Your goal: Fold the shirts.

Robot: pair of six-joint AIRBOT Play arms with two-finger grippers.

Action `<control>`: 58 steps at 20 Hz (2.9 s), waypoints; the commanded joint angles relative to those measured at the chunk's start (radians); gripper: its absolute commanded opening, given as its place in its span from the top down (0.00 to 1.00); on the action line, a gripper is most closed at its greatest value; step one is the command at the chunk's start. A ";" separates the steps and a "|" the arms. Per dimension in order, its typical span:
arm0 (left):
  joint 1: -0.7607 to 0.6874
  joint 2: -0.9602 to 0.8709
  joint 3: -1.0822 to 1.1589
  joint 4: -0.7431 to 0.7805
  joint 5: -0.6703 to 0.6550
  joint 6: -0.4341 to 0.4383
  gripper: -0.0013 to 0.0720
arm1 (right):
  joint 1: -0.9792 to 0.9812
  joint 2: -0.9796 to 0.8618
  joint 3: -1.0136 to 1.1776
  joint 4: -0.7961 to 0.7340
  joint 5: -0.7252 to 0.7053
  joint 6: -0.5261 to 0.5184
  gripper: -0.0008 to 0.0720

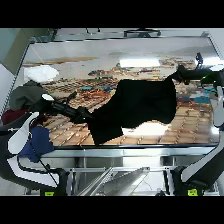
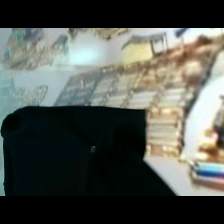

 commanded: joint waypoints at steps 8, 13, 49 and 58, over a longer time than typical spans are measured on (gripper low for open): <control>0.003 0.004 0.151 0.154 -0.053 -0.001 0.01 | -0.237 0.116 -0.047 -0.164 0.468 0.092 0.35; 0.003 0.004 -0.030 0.094 -0.043 0.037 0.01 | -0.300 0.357 -0.466 -0.391 0.479 0.128 0.36; 0.147 0.004 -0.049 0.071 0.037 0.064 0.01 | -0.058 0.573 -0.874 0.013 0.161 -0.122 0.95; -0.060 0.004 -0.095 0.067 0.141 0.093 0.04 | -0.059 0.573 -0.874 0.016 0.153 -0.122 0.95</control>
